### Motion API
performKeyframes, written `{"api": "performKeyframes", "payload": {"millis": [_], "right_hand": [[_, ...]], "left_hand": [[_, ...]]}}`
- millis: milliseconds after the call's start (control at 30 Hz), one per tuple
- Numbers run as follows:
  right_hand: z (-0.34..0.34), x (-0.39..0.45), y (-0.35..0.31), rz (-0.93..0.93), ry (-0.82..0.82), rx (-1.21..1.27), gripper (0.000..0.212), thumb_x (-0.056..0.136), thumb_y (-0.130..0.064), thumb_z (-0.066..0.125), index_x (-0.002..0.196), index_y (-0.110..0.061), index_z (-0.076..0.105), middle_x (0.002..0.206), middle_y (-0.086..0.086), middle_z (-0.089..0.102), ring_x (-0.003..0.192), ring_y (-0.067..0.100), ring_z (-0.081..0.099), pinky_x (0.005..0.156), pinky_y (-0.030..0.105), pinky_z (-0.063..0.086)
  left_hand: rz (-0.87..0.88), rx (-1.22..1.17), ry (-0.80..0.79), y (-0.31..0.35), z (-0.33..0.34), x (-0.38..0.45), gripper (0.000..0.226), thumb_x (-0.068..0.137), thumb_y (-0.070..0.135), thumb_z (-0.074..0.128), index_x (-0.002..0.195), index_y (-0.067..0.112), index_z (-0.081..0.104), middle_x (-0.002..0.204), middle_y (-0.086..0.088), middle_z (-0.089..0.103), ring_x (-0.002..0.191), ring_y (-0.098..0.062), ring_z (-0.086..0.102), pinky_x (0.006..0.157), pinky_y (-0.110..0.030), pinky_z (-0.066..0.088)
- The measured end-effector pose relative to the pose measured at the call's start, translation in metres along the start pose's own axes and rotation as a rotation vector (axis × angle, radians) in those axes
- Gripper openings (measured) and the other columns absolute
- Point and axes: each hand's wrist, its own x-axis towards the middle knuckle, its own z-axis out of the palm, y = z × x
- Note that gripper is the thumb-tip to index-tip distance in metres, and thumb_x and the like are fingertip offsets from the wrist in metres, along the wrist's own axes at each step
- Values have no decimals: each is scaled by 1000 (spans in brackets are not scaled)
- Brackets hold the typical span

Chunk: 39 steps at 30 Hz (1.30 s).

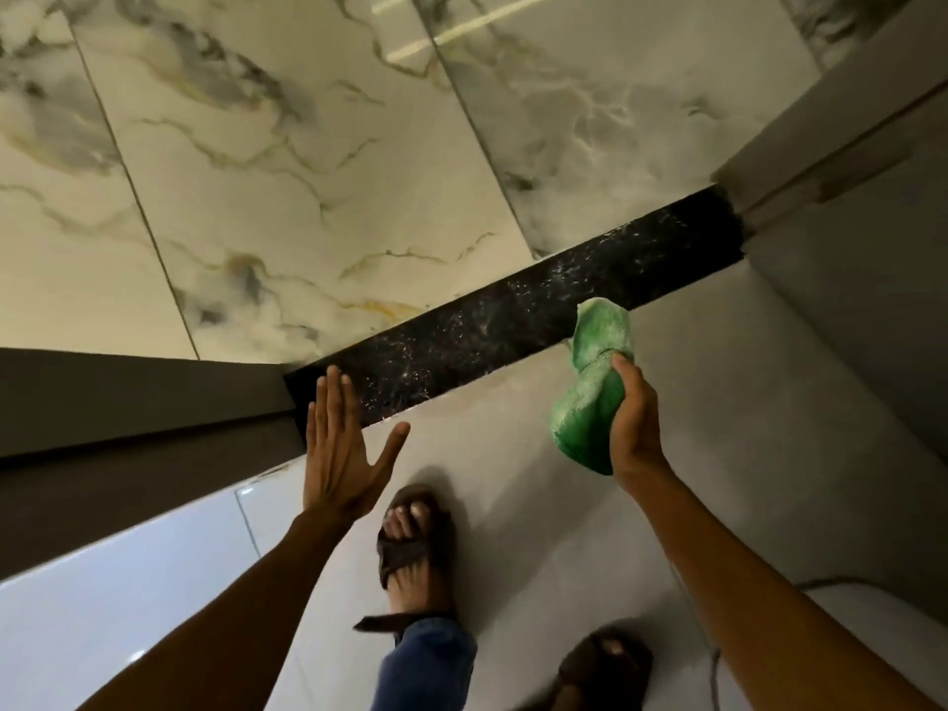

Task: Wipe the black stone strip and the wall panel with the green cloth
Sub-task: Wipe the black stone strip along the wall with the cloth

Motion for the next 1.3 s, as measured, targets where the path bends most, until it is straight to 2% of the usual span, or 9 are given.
{"api": "performKeyframes", "payload": {"millis": [67, 167, 267, 400, 500, 633, 800, 967, 1300], "right_hand": [[21, 18, 18, -90, 28, -117, 70, 96, -54, 48, 153, -15, 59, 160, 13, 57, 143, 27, 57, 122, 45, 46], [56, 46, 54, -289, 39, -413, 73, 103, -55, 36, 166, -18, 42, 178, 11, 30, 162, 33, 34, 133, 55, 30], [95, 74, 91, -533, 17, -721, 72, 110, -52, 30, 169, -10, 32, 178, 15, 27, 165, 36, 28, 134, 58, 24], [126, 106, 131, -884, -26, -1205, 68, 114, -52, 21, 171, -16, 25, 182, 7, 19, 170, 32, 16, 136, 57, 17], [148, 108, 140, -932, -7, -1244, 71, 113, -58, 19, 173, -20, 19, 184, 4, 12, 171, 30, 11, 136, 57, 18], [190, 79, 154, -981, -113, -1230, 77, 110, -67, 13, 175, -26, 7, 185, 1, 1, 171, 29, 4, 136, 60, 13], [227, 52, 166, -965, -198, -1317, 79, 106, -76, 17, 174, -37, 13, 185, 1, -2, 170, 39, -5, 134, 68, 5], [239, 53, 162, -1063, -332, -1395, 74, 108, -73, 19, 173, -39, 15, 185, 3, 1, 169, 44, -2, 132, 71, 6], [232, 58, 161, -1259, -520, -1351, 60, 113, -60, 24, 170, -43, 26, 184, 0, 10, 170, 43, 1, 132, 71, 8]], "left_hand": [[-13, -4, 11, -24, 21, 5, 112, 103, 83, 29, 180, 11, -9, 189, -6, -20, 177, -23, -18, 143, -44, -6], [-52, -25, 18, -51, 56, 4, 112, 103, 81, 32, 179, 10, -7, 189, -5, -20, 177, -22, -18, 144, -47, 0], [-122, -38, 57, -72, 96, -5, 110, 104, 80, 33, 180, 9, -2, 190, -5, -16, 178, -22, -13, 144, -51, 5], [-95, 22, 195, -88, 129, -4, 106, 108, 79, 30, 181, 7, 4, 192, -8, -4, 179, -26, -2, 143, -40, -2], [-88, 73, 263, -93, 138, 1, 104, 108, 77, 29, 181, 7, 5, 192, -11, 1, 179, -26, 2, 143, -38, -1], [-81, 92, 304, -97, 144, 1, 102, 109, 76, 28, 181, 7, 8, 192, -11, 2, 179, -27, 5, 143, -40, 0], [-97, 113, 296, -95, 142, 1, 105, 107, 80, 27, 181, 7, 9, 192, -10, 0, 178, -28, 6, 144, -44, 2], [-98, 134, 309, -93, 142, 1, 107, 107, 81, 26, 180, 4, 14, 192, -11, 3, 178, -30, 7, 143, -52, 11], [-109, 147, 320, -89, 138, 3, 118, 102, 89, 27, 179, 1, 13, 191, -15, 1, 179, -29, 1, 143, -52, 8]]}}
